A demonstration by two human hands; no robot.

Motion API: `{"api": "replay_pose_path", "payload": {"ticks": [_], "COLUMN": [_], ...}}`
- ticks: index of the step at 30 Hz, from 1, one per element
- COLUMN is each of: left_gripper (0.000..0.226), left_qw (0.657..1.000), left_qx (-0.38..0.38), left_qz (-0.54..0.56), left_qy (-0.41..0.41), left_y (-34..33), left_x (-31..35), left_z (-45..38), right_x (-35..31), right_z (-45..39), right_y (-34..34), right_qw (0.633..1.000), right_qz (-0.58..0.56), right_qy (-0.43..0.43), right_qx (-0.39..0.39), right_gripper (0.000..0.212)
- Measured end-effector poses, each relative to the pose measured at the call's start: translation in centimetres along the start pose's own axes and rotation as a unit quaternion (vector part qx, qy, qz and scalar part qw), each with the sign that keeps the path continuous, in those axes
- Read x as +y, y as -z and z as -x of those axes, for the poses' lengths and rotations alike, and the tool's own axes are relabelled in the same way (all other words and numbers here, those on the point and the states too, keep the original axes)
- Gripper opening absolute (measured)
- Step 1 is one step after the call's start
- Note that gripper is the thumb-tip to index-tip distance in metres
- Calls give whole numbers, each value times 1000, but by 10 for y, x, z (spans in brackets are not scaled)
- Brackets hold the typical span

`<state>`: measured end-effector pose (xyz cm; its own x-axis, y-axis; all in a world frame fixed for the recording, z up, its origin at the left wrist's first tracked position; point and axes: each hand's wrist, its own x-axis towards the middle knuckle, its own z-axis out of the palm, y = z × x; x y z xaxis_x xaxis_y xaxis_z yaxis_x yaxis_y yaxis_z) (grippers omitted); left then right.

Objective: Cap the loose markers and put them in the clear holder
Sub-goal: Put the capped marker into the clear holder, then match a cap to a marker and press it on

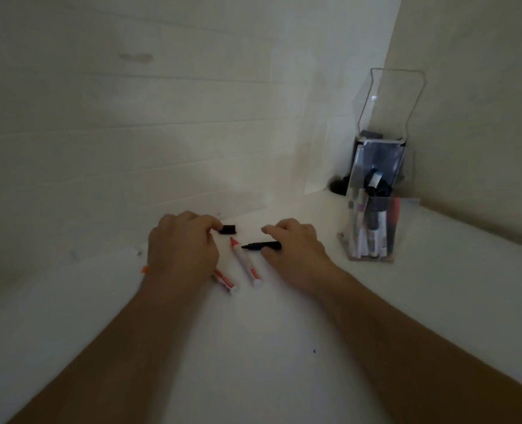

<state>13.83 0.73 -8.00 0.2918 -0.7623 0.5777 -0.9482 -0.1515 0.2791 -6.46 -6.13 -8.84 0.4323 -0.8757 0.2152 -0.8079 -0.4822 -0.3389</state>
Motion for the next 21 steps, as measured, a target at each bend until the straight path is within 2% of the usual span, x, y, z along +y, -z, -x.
{"api": "replay_pose_path", "payload": {"ticks": [4, 8, 11, 16, 19, 21], "left_gripper": [29, 31, 37, 31, 25, 23], "left_qw": [998, 993, 982, 952, 961, 980], "left_qx": [-9, -83, -158, -219, -171, -128], "left_qz": [-59, -75, -98, -206, -208, -143], "left_qy": [13, 44, 17, -49, -57, -45], "left_y": [5, 5, -6, -33, -37, -31], "left_x": [-16, -9, 11, 22, 16, 12], "left_z": [-10, -26, -50, -62, -59, -57], "right_x": [14, 26, 26, 27, 28, 28], "right_z": [-9, -9, -6, -2, -1, 0], "right_y": [-6, -10, -10, -8, -7, -7], "right_qw": [999, 991, 979, 968, 959, 956], "right_qz": [-8, -103, -169, -211, -240, -253], "right_qy": [-37, -25, -28, -26, -36, -32], "right_qx": [-4, 79, 113, 137, 144, 147], "right_gripper": [28, 13, 12, 9, 7, 4]}}
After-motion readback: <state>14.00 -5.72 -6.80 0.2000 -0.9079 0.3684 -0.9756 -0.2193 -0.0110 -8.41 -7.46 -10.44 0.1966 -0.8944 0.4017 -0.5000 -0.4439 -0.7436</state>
